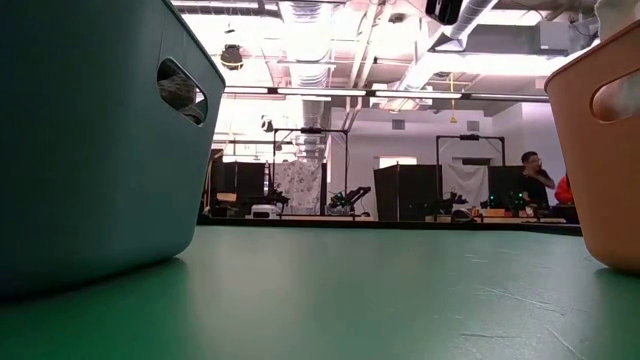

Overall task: Sort towels by color in basket
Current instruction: Put the orange towel into the green bin

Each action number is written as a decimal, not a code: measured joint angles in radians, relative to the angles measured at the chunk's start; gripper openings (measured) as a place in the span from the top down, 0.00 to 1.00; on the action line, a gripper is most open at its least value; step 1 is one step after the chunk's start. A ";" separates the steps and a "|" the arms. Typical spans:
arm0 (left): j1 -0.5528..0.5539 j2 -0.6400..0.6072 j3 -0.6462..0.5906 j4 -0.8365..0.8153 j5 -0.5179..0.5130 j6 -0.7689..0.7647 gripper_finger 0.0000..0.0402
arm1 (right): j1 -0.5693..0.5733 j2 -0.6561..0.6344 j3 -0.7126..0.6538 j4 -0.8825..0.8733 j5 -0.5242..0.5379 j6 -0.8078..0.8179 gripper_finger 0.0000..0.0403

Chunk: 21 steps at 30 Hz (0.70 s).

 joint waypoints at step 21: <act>0.047 -0.003 -0.440 0.433 -0.215 -0.196 0.60 | 0.010 0.000 0.000 -0.020 0.016 0.026 0.27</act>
